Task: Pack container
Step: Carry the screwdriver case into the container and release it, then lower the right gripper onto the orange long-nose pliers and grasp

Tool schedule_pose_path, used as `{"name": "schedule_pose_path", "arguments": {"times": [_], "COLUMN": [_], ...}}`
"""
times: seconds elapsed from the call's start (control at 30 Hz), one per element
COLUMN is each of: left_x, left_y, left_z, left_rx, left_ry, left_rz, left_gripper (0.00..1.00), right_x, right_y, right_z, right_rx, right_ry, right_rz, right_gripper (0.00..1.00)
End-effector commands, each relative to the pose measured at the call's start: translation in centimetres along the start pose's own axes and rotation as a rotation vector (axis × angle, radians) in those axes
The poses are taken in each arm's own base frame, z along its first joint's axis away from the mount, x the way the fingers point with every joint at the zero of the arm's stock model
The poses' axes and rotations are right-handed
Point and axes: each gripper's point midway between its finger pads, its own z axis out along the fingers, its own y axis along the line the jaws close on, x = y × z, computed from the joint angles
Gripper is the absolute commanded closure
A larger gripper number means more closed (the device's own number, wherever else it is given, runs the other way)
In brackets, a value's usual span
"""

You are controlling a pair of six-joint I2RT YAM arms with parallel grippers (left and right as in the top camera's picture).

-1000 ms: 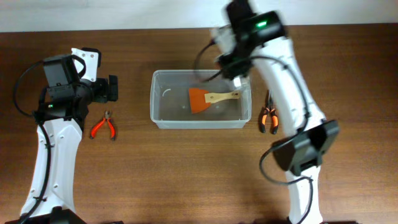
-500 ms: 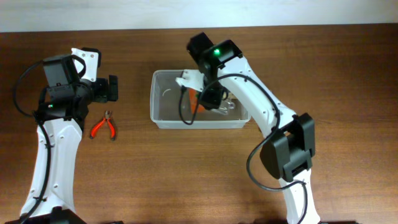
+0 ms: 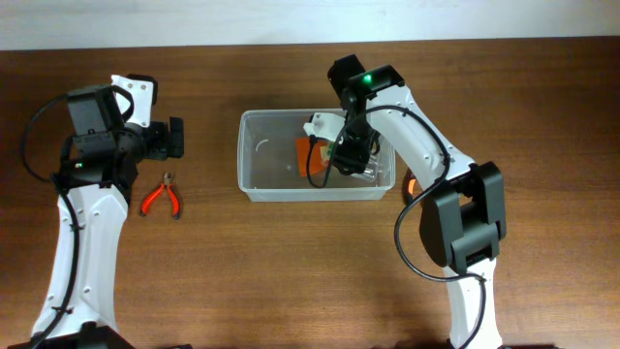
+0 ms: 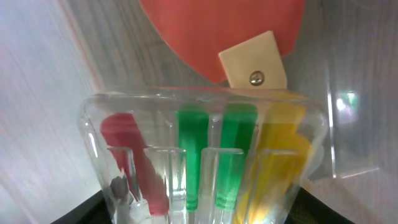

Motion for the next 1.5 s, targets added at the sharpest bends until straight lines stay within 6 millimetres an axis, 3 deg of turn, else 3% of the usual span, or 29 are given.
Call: {"name": "schedule_pose_path", "arguments": {"times": [0.0, 0.17, 0.33, 0.47, 0.67, 0.8, 0.97, 1.1, 1.27, 1.47], "left_x": [-0.7, -0.7, -0.7, -0.7, -0.7, -0.7, -0.7, -0.7, -0.7, -0.7], "left_y": [0.1, 0.1, 0.1, 0.1, 0.1, 0.1, 0.1, 0.1, 0.1, 0.1], "left_z": [0.0, 0.0, 0.0, 0.0, 0.0, 0.0, 0.0, 0.0, 0.0, 0.0], "left_rx": [0.008, 0.008, 0.008, 0.008, 0.008, 0.008, 0.008, 0.008, 0.008, 0.008], "left_ry": [-0.015, -0.015, -0.015, -0.015, -0.015, -0.015, -0.015, -0.015, -0.015, -0.015], "left_rz": [0.008, 0.008, 0.008, 0.008, 0.008, 0.008, 0.008, 0.008, 0.008, 0.008], "left_gripper": [0.01, 0.01, 0.01, 0.01, 0.01, 0.01, 0.01, 0.01, 0.01, 0.01], "right_x": [-0.7, -1.7, -2.3, -2.5, -2.3, -0.6, 4.9, 8.9, 14.9, 19.5], "right_y": [-0.1, -1.4, -1.9, -2.7, -2.6, -3.6, -8.2, -10.3, -10.4, -7.6], "right_z": [-1.8, -7.9, -14.7, -16.7, -15.1, -14.9, -15.9, -15.7, -12.0, -4.8], "right_rx": [0.027, 0.132, 0.225, 0.27, 0.222, 0.243, 0.345, 0.231, 0.094, -0.053], "right_ry": [-0.02, -0.071, -0.168, -0.216, -0.204, -0.158, -0.131, -0.256, -0.173, 0.01], "right_rz": [-0.012, 0.03, 0.039, 0.051, 0.058, 0.108, 0.492, 0.949, 1.26, 1.401], "right_gripper": [0.33, 0.33, 0.17, 0.16, 0.21, 0.27, 0.21, 0.11, 0.22, 0.23]}}
